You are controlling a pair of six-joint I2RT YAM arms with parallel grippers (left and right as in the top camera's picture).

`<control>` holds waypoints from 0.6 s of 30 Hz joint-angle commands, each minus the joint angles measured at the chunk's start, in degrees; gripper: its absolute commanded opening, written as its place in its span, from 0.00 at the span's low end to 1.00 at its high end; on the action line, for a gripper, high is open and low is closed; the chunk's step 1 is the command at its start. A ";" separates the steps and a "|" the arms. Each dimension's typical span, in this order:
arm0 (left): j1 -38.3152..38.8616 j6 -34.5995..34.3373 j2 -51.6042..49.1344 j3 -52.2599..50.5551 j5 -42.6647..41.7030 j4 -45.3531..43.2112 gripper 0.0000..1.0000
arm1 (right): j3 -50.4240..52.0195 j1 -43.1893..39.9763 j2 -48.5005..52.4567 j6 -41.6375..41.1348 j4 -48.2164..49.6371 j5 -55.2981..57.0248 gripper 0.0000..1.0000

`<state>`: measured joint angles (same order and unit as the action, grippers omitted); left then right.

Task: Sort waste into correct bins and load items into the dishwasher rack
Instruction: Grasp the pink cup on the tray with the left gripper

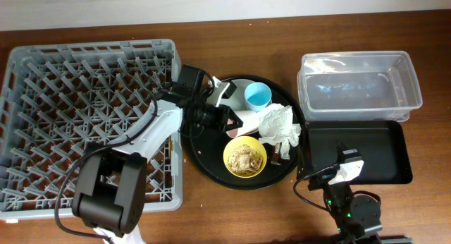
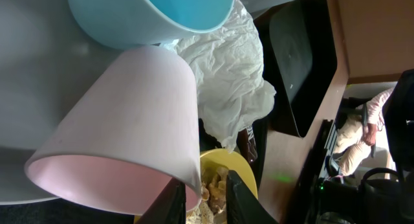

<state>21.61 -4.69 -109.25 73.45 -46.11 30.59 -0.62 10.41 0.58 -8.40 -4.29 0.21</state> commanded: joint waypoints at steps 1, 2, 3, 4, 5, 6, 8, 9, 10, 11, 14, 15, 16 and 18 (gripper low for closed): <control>0.83 0.39 -0.68 0.52 2.01 -0.15 0.20 | 0.31 -0.42 -0.33 -0.04 -0.35 0.70 0.99; 1.36 0.24 -0.68 0.52 3.08 -0.17 0.19 | 0.31 -0.42 -0.33 -0.04 -0.35 0.70 0.99; 2.01 0.22 -0.68 0.52 3.89 -0.42 0.19 | 0.31 -0.42 -0.33 -0.04 -0.35 0.70 0.99; 2.49 0.20 -0.68 0.52 3.96 -0.85 0.20 | 0.31 -0.42 -0.33 -0.04 -0.35 0.70 0.99; 2.78 0.20 -0.68 0.52 3.98 -1.14 0.20 | 0.31 -0.42 -0.33 -0.04 -0.35 0.70 0.99; 3.23 0.20 -0.68 0.52 4.26 -1.62 0.20 | 0.31 -0.42 -0.33 -0.04 -0.35 0.70 0.99; 3.43 -1.40 -0.68 0.52 7.58 -1.60 0.17 | 0.31 -0.42 -0.33 -0.04 -0.35 0.70 0.99; 3.43 -2.12 -0.68 0.52 9.25 -1.64 0.14 | 0.31 -0.42 -0.33 -0.04 -0.35 0.70 0.99; 3.43 -2.12 -0.68 0.52 9.79 -1.73 0.11 | 0.31 -0.42 -0.33 -0.04 -0.35 0.70 0.99; 3.43 -2.12 -0.68 0.52 9.94 -1.68 0.07 | 0.31 -0.42 -0.33 -0.04 -0.35 0.70 0.99; 3.43 -2.12 -0.68 0.52 9.94 -1.66 0.00 | 0.31 -0.42 -0.33 -0.04 -0.35 0.70 0.99; 3.41 -2.14 -0.68 0.52 9.88 -1.62 0.00 | 0.31 -0.42 -0.33 -0.04 -0.35 0.70 0.99; 3.32 -2.47 -0.63 0.55 9.62 -1.49 0.00 | 0.31 -0.42 -0.33 -0.04 -0.35 0.70 0.99; 2.69 -3.65 0.42 0.83 7.26 -1.46 0.00 | 0.31 -0.42 -0.33 -0.04 -0.35 0.70 0.99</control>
<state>24.99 -7.01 -109.25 73.47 -37.47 28.86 -0.62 10.41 0.58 -8.38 -4.29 0.21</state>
